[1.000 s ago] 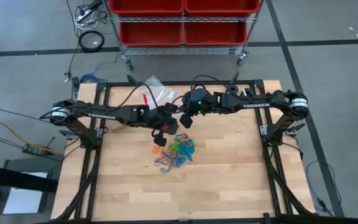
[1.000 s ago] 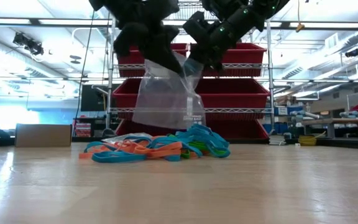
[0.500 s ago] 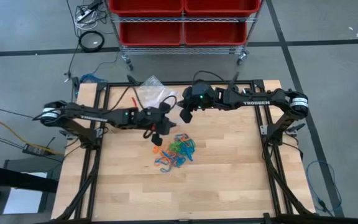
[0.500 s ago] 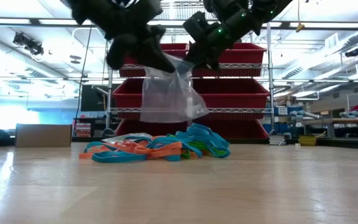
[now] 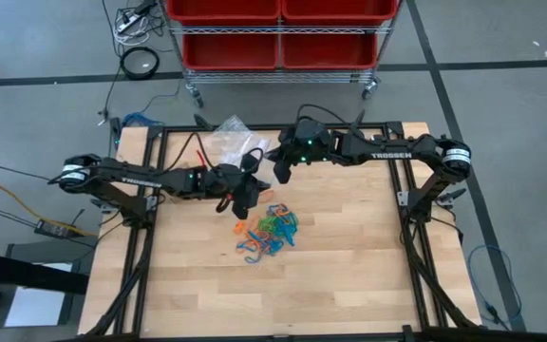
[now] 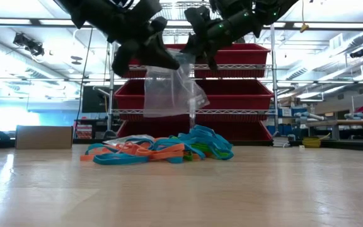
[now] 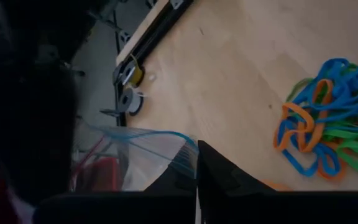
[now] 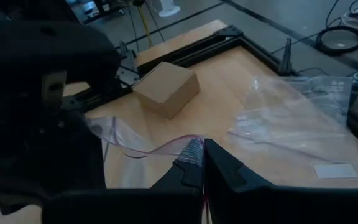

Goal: Sort rubber bands
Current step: Open the right transparent zip bag

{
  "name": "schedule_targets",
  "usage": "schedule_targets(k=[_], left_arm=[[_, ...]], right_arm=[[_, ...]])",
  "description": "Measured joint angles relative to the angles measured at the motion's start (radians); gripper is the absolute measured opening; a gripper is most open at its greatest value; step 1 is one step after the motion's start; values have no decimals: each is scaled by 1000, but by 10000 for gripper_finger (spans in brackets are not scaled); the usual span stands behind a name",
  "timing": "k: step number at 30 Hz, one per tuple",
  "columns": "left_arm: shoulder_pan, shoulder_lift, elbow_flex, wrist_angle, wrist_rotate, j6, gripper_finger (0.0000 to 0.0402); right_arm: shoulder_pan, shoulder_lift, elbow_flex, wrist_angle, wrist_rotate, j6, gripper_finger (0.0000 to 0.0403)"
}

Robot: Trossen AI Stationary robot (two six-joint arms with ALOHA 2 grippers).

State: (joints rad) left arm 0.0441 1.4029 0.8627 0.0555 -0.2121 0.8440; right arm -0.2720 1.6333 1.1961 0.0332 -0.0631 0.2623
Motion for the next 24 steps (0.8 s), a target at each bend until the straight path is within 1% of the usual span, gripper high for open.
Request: schedule_targets(k=[3,6,9,13,18,21,24], left_arm=[[0,0,0,-16,19,2,28],[0,0,0,-26,19,-6,53],[0,0,0,-22,20,-8,87],[0,0,0,-11,24,-10,142],[0,-6,0,35,22,-44,205],[0,-23,0,53,12,-61,232],[-7,-46,0,47,-11,-62,249]], right_arm=[[1,0,0,-1,16,3,0],[-1,0,0,-1,23,6,0],[-2,0,0,-3,29,6,0],[-2,0,0,-15,33,4,0],[-2,0,0,-53,72,-20,0],[2,0,0,-53,98,-37,0],[2,0,0,-52,122,-59,0]])
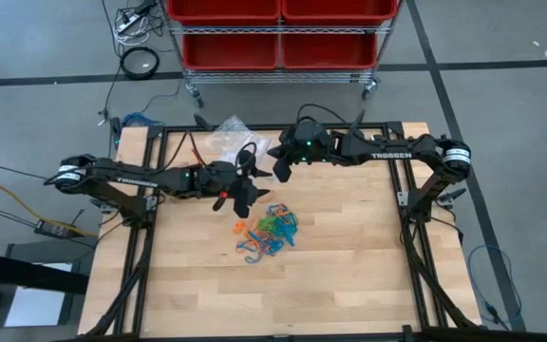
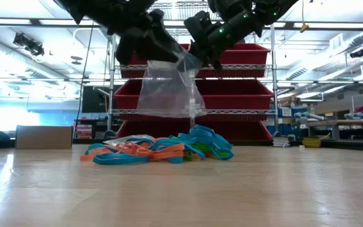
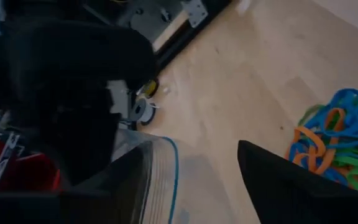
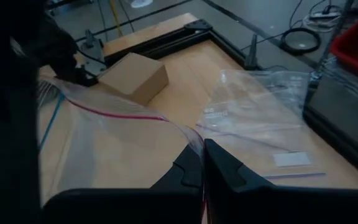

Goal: Sort rubber bands
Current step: Open the right transparent zip bag, then put the orange rubber band into the transparent zip bag

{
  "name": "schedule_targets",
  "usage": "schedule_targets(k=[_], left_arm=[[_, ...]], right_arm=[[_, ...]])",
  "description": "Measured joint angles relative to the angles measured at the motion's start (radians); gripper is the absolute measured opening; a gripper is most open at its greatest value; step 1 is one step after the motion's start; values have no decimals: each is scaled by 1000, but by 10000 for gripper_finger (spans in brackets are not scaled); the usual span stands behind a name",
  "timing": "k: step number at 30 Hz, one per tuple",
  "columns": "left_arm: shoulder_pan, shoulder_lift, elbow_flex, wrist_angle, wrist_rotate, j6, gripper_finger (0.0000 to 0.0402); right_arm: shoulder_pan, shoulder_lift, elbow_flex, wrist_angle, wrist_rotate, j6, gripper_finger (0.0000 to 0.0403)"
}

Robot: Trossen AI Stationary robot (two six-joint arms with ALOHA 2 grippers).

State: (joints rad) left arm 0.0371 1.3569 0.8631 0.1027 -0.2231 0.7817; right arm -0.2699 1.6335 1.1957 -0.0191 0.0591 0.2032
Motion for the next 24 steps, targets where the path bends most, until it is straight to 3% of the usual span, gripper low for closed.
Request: schedule_targets(k=[12,24], left_arm=[[-71,-99,0,-20,-114,-26,255],[-104,-176,-34,-332,-13,-433,255]], right_arm=[[37,0,0,49,129,-136,0],[58,1,0,-3,215,-206,0]])
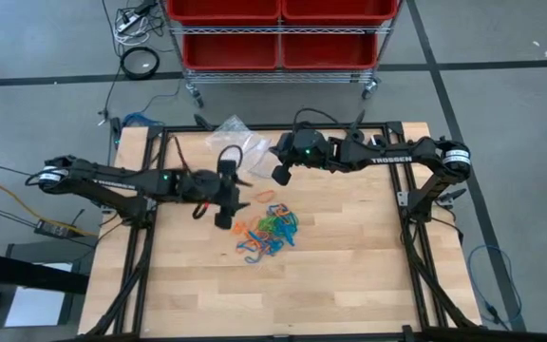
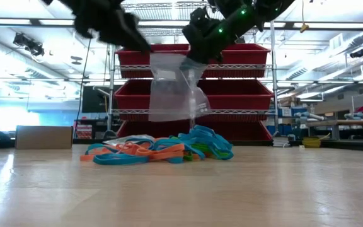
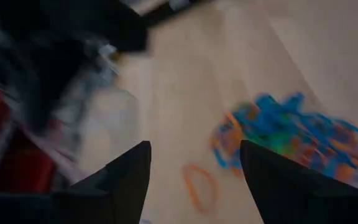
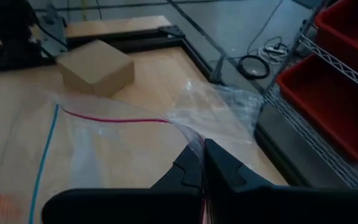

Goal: Sort rubber bands
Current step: Put the orange rubber band into the transparent zip bag

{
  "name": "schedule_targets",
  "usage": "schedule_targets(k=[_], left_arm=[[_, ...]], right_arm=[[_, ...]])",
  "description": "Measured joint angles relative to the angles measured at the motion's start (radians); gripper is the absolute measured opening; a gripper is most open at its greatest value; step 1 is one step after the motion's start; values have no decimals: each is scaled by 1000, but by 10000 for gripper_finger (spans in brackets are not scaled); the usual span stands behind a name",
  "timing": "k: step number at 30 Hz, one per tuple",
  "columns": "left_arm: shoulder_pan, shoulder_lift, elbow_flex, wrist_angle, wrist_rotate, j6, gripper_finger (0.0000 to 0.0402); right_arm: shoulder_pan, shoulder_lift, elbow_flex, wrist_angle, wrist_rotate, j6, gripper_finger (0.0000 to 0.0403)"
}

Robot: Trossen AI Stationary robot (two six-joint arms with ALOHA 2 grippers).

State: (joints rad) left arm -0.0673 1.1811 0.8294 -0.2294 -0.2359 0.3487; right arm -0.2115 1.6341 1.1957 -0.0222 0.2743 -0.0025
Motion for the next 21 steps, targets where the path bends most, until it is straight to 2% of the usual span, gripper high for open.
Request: schedule_targets(k=[5,13,21], left_arm=[[-66,1,-180,108,2,-127,255],[-136,3,-504,502,5,-254,251],[-136,33,-599,583,47,-252,221]], right_arm=[[2,0,0,-56,19,-2,0],[2,0,0,-94,-8,-1,0],[3,0,0,-71,-48,3,0]])
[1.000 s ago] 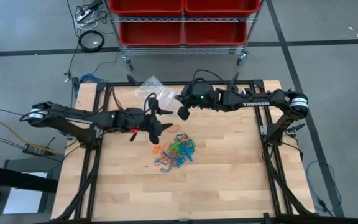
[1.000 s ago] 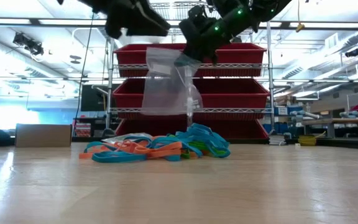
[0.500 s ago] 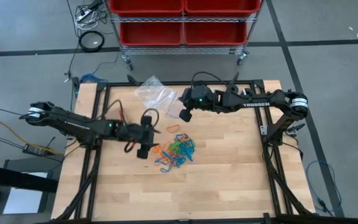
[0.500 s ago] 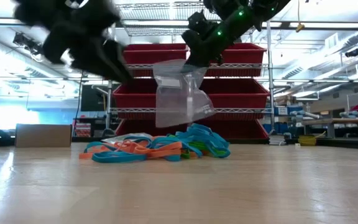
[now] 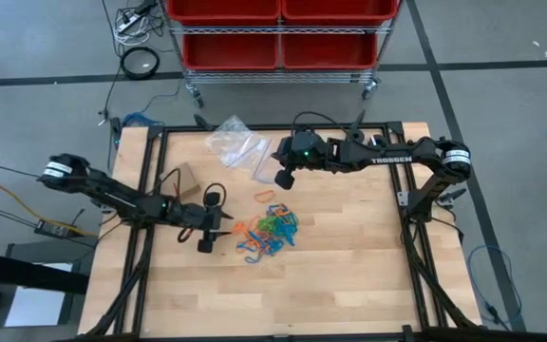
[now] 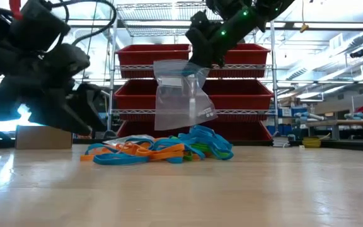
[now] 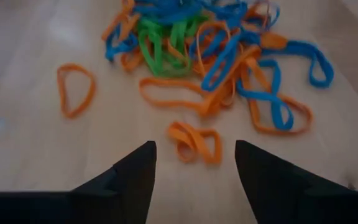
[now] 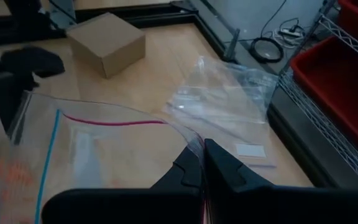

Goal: Sort rubber bands
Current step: Put the orange rubber band into the transparent zip bag

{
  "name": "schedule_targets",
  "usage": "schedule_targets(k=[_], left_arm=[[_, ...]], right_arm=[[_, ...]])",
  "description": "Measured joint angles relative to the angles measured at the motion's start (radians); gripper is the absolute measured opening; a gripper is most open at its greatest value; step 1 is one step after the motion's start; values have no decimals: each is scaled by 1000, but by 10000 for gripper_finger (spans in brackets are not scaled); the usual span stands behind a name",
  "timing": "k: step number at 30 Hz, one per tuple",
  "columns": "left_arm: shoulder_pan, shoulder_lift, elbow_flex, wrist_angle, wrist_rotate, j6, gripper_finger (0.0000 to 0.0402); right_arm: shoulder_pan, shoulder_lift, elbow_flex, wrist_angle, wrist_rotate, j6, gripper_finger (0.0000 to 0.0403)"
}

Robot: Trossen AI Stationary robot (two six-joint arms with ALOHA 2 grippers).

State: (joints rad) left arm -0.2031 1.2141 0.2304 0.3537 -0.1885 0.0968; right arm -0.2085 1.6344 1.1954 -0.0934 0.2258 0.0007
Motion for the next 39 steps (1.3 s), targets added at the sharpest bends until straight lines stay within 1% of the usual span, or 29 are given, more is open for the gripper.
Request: schedule_targets(k=[4,10,13,15,17,19,21,22,28,33,36,39], left_arm=[[0,72,0,84,27,0,203],[24,237,42,132,21,0,171],[34,314,74,191,-3,0,162],[44,342,100,187,-24,2,154],[48,350,115,176,-22,12,130],[48,340,120,158,4,32,88],[48,308,123,116,30,35,33],[47,284,126,85,43,34,18],[25,82,184,-162,48,38,8],[13,-99,281,-315,17,106,4],[17,-151,354,-342,-8,171,3],[40,-157,422,-346,-30,250,3]], right_arm=[[-1,0,0,22,-3,8,0],[-2,0,0,25,-19,22,0],[-2,0,0,24,-20,23,0],[0,0,0,22,-21,31,0],[4,0,0,13,-21,32,0],[6,0,0,1,-22,33,0],[6,0,0,-12,-32,33,0],[6,0,0,-22,-35,35,0],[8,0,0,-40,-38,49,0],[10,0,0,-36,-38,51,0],[10,0,0,-32,-39,55,0],[11,0,0,-22,-45,61,0]])
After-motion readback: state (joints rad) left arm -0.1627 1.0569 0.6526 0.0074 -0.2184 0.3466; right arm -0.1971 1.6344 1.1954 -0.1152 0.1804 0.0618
